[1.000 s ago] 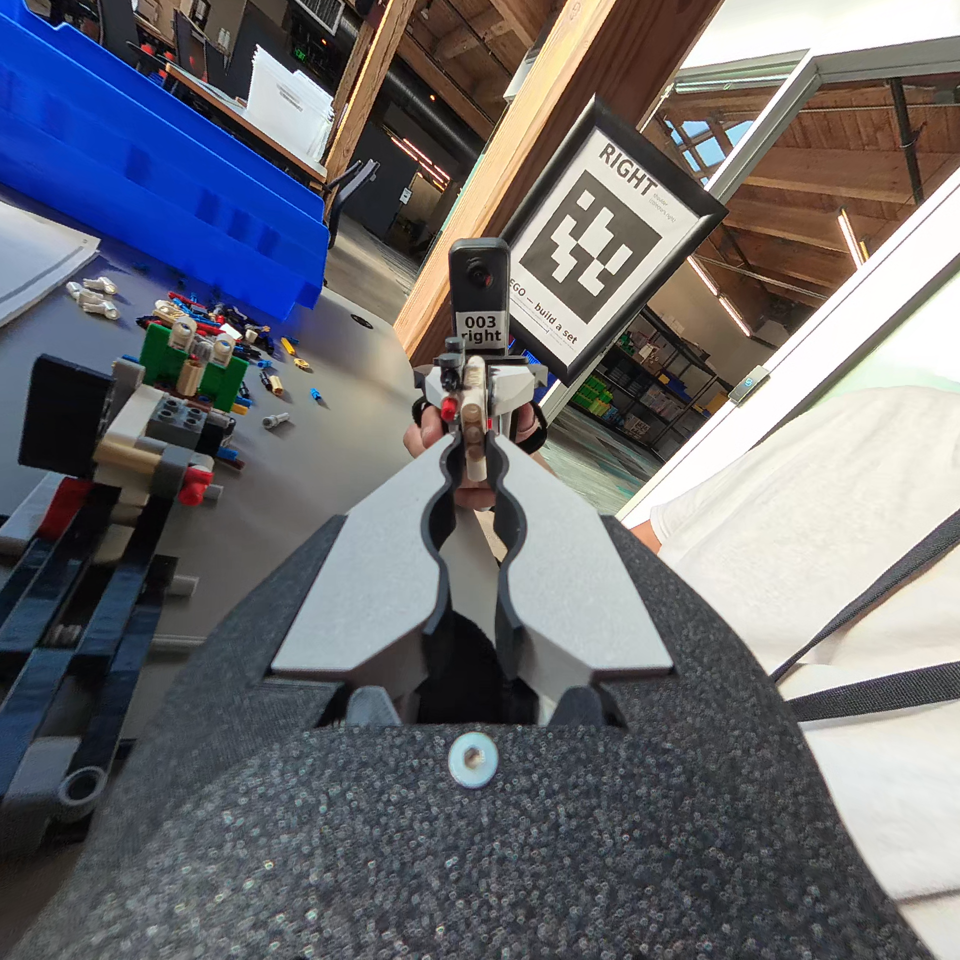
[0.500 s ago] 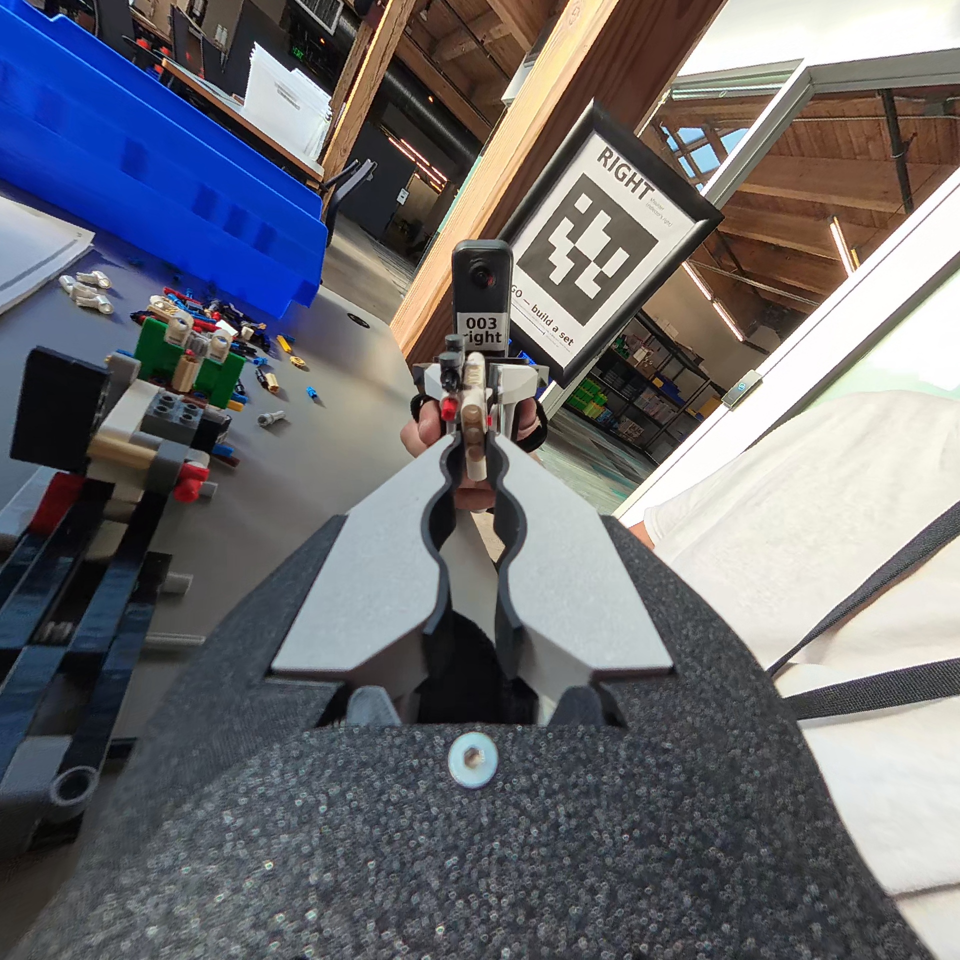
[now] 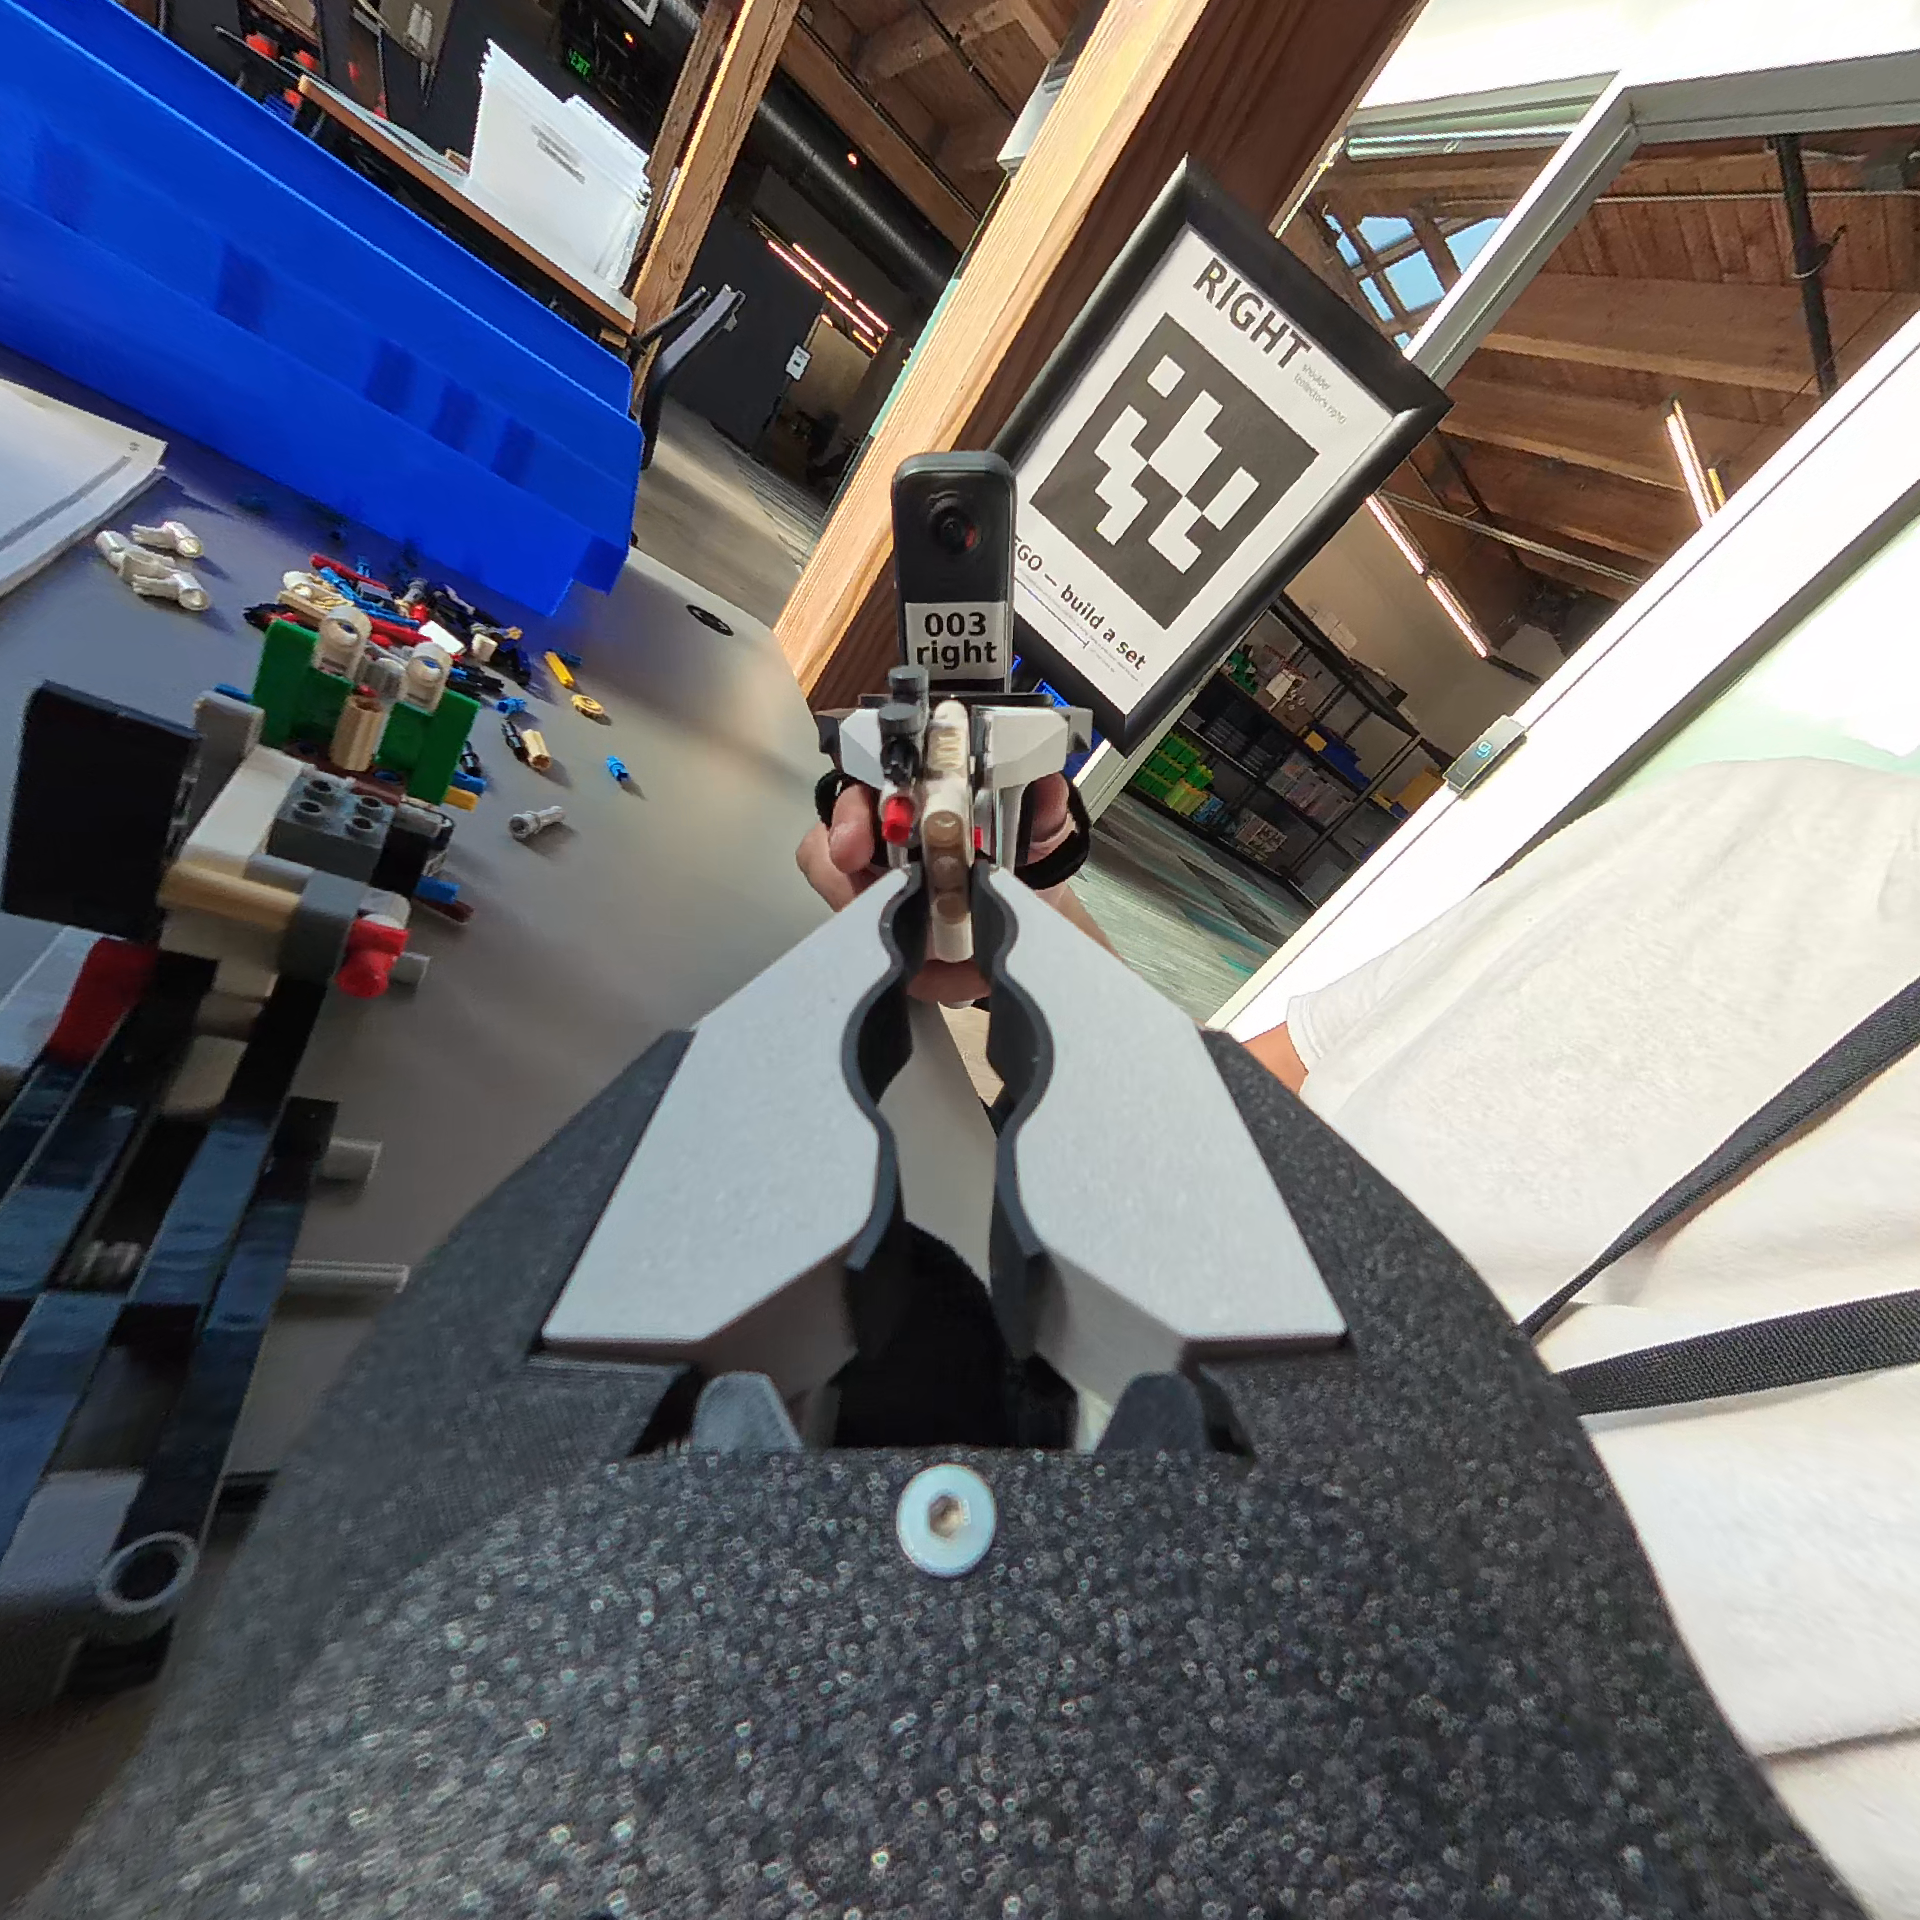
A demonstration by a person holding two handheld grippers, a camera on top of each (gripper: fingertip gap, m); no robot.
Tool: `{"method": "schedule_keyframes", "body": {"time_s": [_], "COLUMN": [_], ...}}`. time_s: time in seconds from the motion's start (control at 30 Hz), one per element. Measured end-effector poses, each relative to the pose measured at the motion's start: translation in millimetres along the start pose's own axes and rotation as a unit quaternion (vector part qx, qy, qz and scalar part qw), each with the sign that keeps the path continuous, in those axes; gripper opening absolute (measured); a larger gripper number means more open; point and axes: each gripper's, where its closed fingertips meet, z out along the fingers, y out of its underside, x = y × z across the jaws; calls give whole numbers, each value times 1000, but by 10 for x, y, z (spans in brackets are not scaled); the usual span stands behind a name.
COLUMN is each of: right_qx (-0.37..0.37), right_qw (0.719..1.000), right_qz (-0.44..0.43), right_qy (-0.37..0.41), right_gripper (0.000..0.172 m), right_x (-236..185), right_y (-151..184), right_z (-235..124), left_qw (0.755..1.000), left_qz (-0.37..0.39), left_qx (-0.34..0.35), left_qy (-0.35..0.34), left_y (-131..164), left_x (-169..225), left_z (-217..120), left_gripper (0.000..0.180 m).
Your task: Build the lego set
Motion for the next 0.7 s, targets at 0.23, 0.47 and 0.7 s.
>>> {"method": "schedule_keyframes", "body": {"time_s": [0.23, 0.47, 0.7], "right_qx": [3, -8, -10], "right_qw": [1000, 1000, 1000], "right_qz": [-7, 4, 8], "right_qy": [1, -3, 2], "right_gripper": [6, 6, 6], "right_x": [1, 17, 38], "right_y": [-7, 15, 23], "right_z": [-10, 8, 18], "left_qw": [1000, 1000, 1000], "left_qz": [4, -6, -7], "left_qx": [-10, 2, -2], "left_qy": [-1, 10, 2], "left_y": [26, -13, -13], "left_x": [-5, -11, -35], "left_z": [11, -12, -30], "left_gripper": [5, 5, 4]}}
